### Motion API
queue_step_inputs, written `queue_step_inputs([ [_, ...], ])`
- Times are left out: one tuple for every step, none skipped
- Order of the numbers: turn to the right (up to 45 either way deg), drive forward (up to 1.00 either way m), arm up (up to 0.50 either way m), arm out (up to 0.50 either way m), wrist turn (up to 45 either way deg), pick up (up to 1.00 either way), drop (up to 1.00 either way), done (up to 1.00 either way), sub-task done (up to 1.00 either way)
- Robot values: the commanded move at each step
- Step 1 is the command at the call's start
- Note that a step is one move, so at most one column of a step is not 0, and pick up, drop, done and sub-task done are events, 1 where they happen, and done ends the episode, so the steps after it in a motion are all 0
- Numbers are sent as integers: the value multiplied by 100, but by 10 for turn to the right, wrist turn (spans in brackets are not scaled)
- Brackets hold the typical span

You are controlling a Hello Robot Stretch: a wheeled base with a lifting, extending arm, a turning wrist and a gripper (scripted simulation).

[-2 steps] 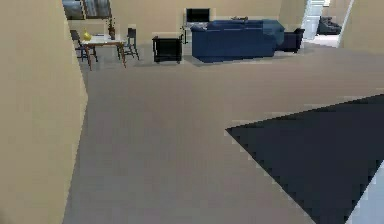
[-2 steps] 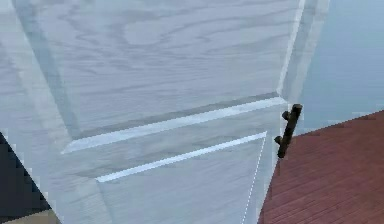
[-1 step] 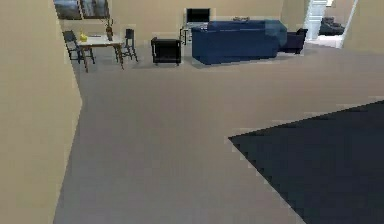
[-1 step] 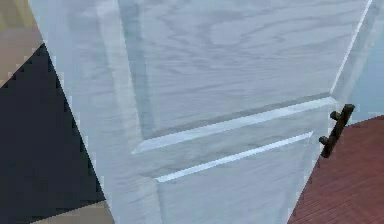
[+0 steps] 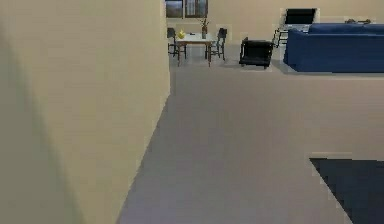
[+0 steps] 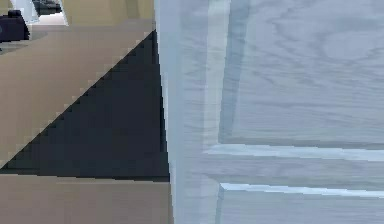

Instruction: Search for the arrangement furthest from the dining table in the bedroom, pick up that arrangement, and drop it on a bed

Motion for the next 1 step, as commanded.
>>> queue_step_inputs([
  [0,30,0,0,0,0,0,0,0],
])
